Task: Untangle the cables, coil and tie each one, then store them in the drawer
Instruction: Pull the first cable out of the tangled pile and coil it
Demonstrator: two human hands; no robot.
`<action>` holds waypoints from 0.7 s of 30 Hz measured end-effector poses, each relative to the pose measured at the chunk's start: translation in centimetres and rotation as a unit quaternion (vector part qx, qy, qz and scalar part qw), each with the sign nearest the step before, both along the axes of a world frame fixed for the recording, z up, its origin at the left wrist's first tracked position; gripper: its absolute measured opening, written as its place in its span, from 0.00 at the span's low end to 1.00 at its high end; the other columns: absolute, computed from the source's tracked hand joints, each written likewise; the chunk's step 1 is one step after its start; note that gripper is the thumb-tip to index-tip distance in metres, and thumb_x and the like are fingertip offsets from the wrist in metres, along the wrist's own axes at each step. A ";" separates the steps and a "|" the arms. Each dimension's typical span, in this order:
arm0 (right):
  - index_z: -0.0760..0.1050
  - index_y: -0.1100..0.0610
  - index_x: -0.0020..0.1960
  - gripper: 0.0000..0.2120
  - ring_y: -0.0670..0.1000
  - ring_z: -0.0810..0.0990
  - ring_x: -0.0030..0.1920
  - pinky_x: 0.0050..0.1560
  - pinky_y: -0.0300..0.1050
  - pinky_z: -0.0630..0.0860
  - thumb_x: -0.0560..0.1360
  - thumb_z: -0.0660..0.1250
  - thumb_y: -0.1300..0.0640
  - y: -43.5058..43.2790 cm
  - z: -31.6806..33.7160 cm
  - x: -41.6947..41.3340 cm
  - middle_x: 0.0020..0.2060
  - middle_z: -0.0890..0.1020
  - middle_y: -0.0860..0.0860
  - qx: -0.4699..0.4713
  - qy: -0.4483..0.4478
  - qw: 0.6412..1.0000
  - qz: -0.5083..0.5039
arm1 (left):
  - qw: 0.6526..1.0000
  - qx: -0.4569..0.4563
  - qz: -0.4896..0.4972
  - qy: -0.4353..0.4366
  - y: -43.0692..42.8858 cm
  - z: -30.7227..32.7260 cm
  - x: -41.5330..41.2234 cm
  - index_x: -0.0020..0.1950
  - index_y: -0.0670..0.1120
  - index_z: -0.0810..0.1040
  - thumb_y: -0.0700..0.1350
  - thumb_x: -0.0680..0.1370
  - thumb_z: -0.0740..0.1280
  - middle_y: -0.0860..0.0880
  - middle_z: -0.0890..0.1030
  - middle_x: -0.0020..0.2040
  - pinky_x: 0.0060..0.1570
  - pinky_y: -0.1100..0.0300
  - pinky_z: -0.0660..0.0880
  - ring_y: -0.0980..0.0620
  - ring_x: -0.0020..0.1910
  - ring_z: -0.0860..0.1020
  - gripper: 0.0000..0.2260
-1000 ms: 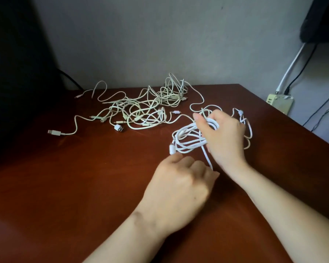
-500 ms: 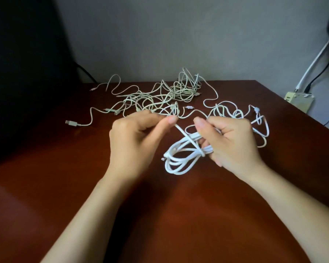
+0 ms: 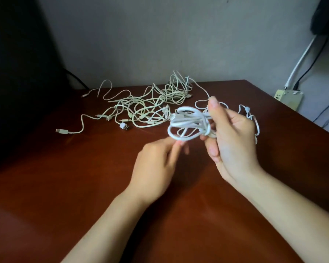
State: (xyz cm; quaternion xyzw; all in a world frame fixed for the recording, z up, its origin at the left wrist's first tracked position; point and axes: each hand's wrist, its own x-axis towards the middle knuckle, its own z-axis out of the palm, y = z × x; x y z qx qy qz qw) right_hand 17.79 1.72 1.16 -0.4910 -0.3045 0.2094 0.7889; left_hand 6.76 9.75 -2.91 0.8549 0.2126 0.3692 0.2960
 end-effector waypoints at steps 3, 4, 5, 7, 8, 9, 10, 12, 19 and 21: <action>0.69 0.61 0.30 0.20 0.47 0.62 0.14 0.17 0.31 0.54 0.78 0.64 0.53 0.3 -0.2 0.6 0.21 0.71 0.54 0.002 0.005 0.999 -0.051 | 0.992 0.104 0.024 0.062 -1.9 0.1 0.6 0.38 0.52 0.69 0.56 0.80 0.52 0.55 0.71 0.28 0.30 0.59 0.63 0.54 0.29 0.69 0.15; 0.69 0.62 0.30 0.20 0.47 0.62 0.14 0.17 0.31 0.55 0.78 0.65 0.53 0.4 -0.4 0.8 0.21 0.70 0.54 0.000 -0.003 0.998 -0.068 | 0.984 0.157 0.043 0.071 -2.4 0.0 0.7 0.37 0.52 0.68 0.54 0.80 0.53 0.55 0.72 0.28 0.27 0.60 0.65 0.52 0.27 0.70 0.14; 0.68 0.62 0.30 0.21 0.47 0.62 0.14 0.18 0.31 0.55 0.78 0.66 0.53 0.5 -0.5 1.1 0.20 0.69 0.53 -0.005 -0.013 0.996 -0.084 | 0.976 0.194 0.054 0.079 -3.0 0.1 0.9 0.36 0.51 0.68 0.52 0.79 0.54 0.53 0.73 0.27 0.24 0.61 0.64 0.50 0.25 0.72 0.13; 0.65 0.65 0.28 0.24 0.47 0.63 0.14 0.18 0.33 0.55 0.77 0.66 0.53 0.8 -0.9 1.4 0.17 0.66 0.52 -0.023 -0.058 0.991 -0.120 | 0.964 0.238 0.071 0.097 -3.7 -0.1 1.1 0.34 0.51 0.67 0.50 0.78 0.55 0.51 0.72 0.24 0.20 0.63 0.59 0.50 0.21 0.71 0.12; 0.65 0.67 0.28 0.26 0.47 0.64 0.14 0.19 0.36 0.57 0.77 0.67 0.53 0.9 -1.3 1.5 0.16 0.65 0.52 -0.035 -0.112 0.982 -0.145 | 0.958 0.255 0.080 0.107 -3.8 -0.2 1.2 0.34 0.51 0.65 0.49 0.77 0.55 0.51 0.71 0.23 0.20 0.63 0.56 0.50 0.19 0.70 0.12; 0.65 0.67 0.28 0.26 0.47 0.65 0.14 0.20 0.38 0.59 0.77 0.67 0.52 1.0 -1.6 1.6 0.16 0.64 0.53 -0.046 -0.187 0.966 -0.173 | 0.952 0.267 0.087 0.120 -3.8 -0.3 1.2 0.33 0.52 0.63 0.50 0.76 0.55 0.51 0.70 0.22 0.20 0.63 0.54 0.50 0.18 0.69 0.11; 0.66 0.66 0.27 0.26 0.47 0.67 0.15 0.23 0.42 0.63 0.77 0.67 0.52 1.0 -1.9 1.8 0.15 0.65 0.53 -0.054 -0.274 0.939 -0.203 | 0.948 0.277 0.092 0.130 -3.8 -0.3 1.1 0.34 0.53 0.61 0.50 0.76 0.55 0.50 0.69 0.20 0.21 0.63 0.52 0.50 0.17 0.69 0.11; 0.70 0.61 0.26 0.23 0.50 0.68 0.19 0.28 0.45 0.66 0.76 0.67 0.53 1.2 -2.4 2.4 0.16 0.67 0.51 -0.050 -0.428 0.866 -0.254 | 0.939 0.297 0.104 0.141 -3.8 -0.2 0.8 0.35 0.52 0.58 0.51 0.75 0.55 0.49 0.67 0.19 0.21 0.64 0.51 0.50 0.16 0.68 0.11; 0.68 0.62 0.25 0.21 0.56 0.61 0.31 0.29 0.40 0.54 0.75 0.67 0.58 1.8 -2.9 5.9 0.19 0.65 0.54 -0.035 -0.574 0.768 -0.282 | 0.942 0.292 0.102 0.126 -3.2 2.3 -0.8 0.32 0.51 0.64 0.54 0.76 0.60 0.52 0.73 0.26 0.24 0.64 0.53 0.50 0.25 0.74 0.15; 0.68 0.63 0.24 0.21 0.56 0.60 0.30 0.27 0.41 0.56 0.75 0.67 0.60 1.7 -2.7 5.6 0.18 0.64 0.53 -0.019 -0.579 0.771 -0.265 | 0.961 0.225 0.114 0.112 -2.4 3.1 -1.4 0.34 0.49 0.72 0.57 0.77 0.59 0.53 0.74 0.30 0.23 0.64 0.58 0.54 0.31 0.74 0.16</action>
